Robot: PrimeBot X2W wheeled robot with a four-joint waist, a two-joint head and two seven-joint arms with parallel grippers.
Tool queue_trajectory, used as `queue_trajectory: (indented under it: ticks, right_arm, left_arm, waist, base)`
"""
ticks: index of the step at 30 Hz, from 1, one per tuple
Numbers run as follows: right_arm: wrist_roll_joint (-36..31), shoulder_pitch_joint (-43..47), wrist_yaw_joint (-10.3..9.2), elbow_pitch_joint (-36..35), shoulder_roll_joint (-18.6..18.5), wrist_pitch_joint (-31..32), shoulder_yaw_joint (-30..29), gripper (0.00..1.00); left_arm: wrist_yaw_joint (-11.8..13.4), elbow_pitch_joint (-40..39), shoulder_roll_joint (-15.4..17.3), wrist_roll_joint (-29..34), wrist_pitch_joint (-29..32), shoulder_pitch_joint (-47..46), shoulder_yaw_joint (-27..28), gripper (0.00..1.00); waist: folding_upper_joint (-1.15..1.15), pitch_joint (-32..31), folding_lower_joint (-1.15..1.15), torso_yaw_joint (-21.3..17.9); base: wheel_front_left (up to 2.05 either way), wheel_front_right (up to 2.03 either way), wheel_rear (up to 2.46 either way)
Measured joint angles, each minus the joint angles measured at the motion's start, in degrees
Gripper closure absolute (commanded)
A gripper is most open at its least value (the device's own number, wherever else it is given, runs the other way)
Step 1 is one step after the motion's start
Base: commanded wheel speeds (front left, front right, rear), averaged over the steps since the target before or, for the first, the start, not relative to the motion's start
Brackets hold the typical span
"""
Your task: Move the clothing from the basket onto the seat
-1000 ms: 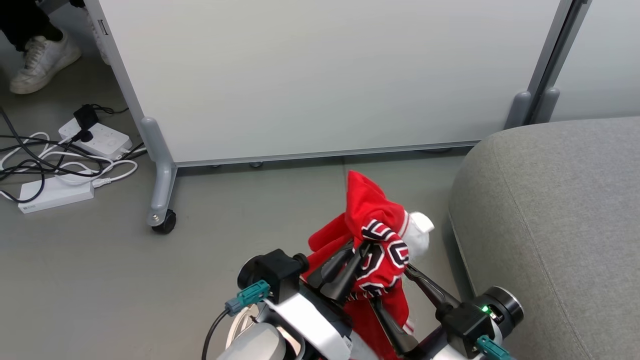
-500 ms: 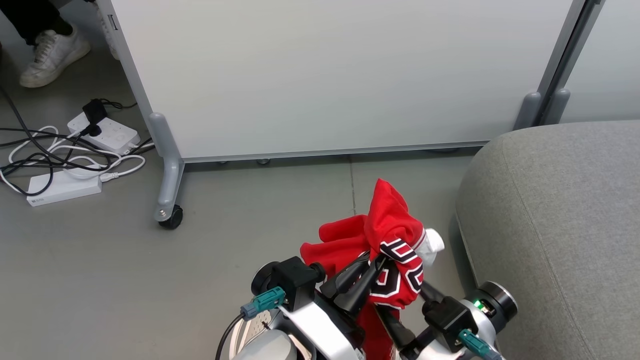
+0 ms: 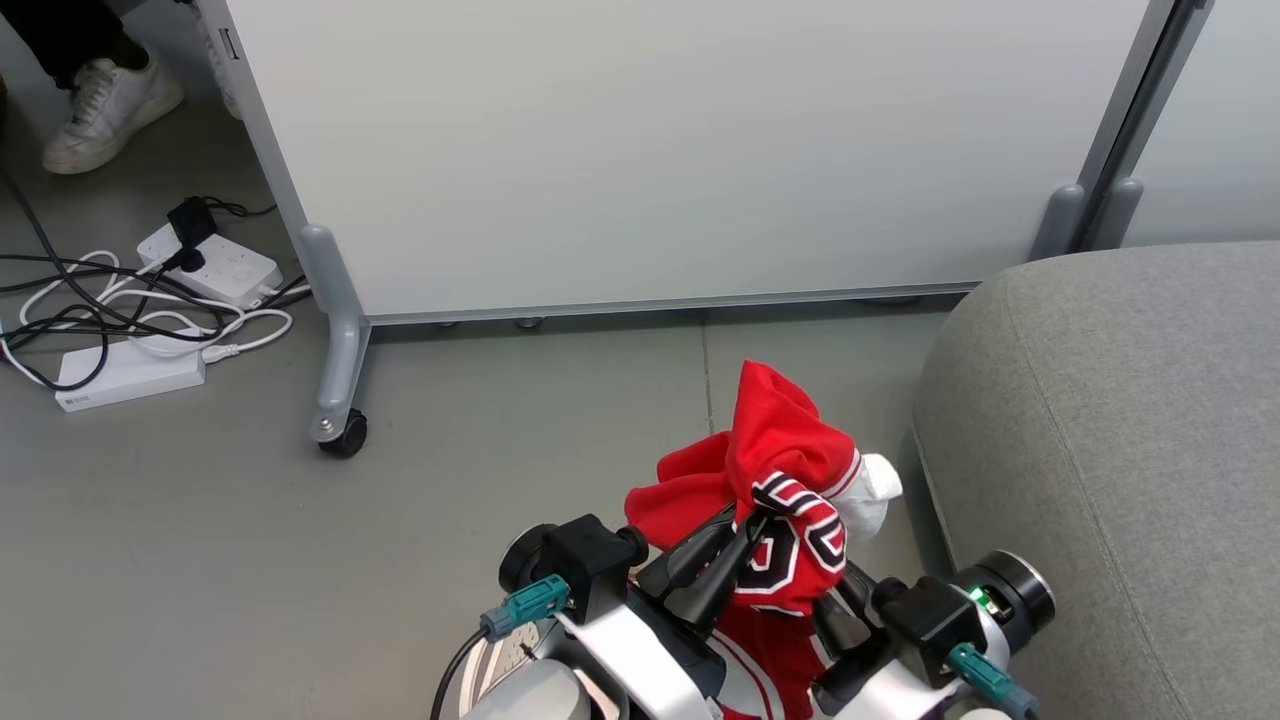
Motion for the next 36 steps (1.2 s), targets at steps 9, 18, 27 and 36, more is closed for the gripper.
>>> queue_trajectory:
  ticks: [9,18,27,36]
  right_arm:
    - [-0.9,1.4,0.00,-2.7,0.1,0.0,-5.0,1.00]
    - [-1.5,3.3,0.00,-4.5,0.3,0.0,-10.2,1.00]
    - [-2.6,5.2,0.00,-5.7,0.2,0.0,-14.7,1.00]
    - [-3.6,5.6,0.00,-6.6,-0.9,0.0,-17.5,1.00]
  left_arm:
    - [0.0,0.5,0.4,2.3,0.0,0.1,0.6,0.00]
    - [0.0,1.5,2.6,7.0,0.0,1.7,0.4,0.00]
    - [0.0,3.0,3.8,7.5,0.0,5.7,2.9,0.00]
    - [0.0,3.1,3.7,8.4,0.0,7.4,3.7,0.00]
  waist:
    - [0.00,-0.1,0.00,-0.4]
    - [0.00,0.1,0.00,-1.3]
    - [0.00,-0.1,0.00,-2.7]
    - [0.00,0.2,0.00,-4.2]
  base:
    - [0.00,0.00,0.00]
    - [0.00,0.00,0.00]
    - [0.00,0.00,0.00]
    - [0.00,0.00,0.00]
